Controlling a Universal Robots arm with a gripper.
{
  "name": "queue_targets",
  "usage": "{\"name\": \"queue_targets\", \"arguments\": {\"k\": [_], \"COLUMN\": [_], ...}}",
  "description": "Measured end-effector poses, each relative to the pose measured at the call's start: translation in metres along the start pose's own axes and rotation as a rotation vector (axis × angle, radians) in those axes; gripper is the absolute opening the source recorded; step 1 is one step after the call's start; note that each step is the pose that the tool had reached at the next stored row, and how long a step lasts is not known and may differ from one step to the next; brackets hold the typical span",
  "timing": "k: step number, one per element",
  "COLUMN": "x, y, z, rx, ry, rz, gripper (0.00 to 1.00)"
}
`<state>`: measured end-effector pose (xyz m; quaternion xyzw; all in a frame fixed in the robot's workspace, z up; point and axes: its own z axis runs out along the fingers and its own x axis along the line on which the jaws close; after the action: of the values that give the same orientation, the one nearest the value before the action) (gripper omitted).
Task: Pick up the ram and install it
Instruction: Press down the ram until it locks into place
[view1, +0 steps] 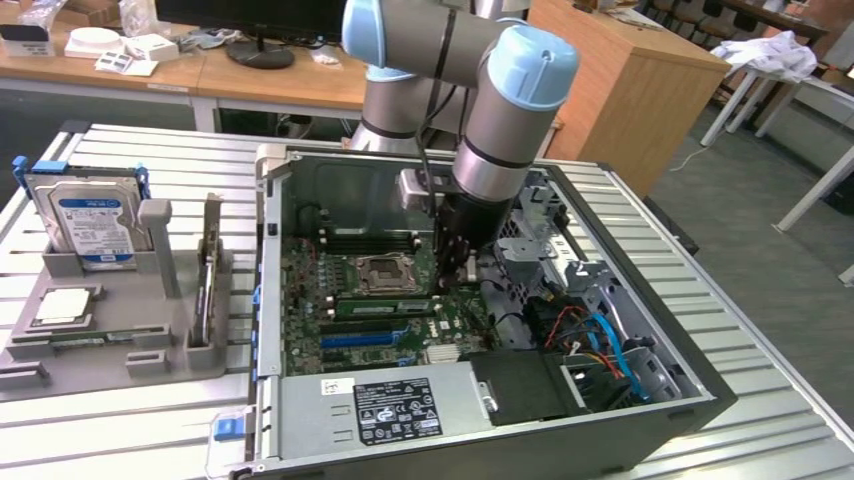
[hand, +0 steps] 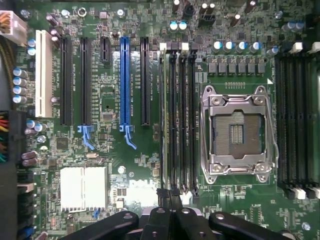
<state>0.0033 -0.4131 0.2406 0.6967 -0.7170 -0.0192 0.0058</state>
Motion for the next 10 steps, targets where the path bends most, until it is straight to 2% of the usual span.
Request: {"name": "queue_targets", "arguments": {"k": [10], "x": [0.0], "y": [0.0007], "z": [-0.0205], "rx": [0.0], "ry": [0.0], "rz": [0.0], "gripper": [0.11]}}
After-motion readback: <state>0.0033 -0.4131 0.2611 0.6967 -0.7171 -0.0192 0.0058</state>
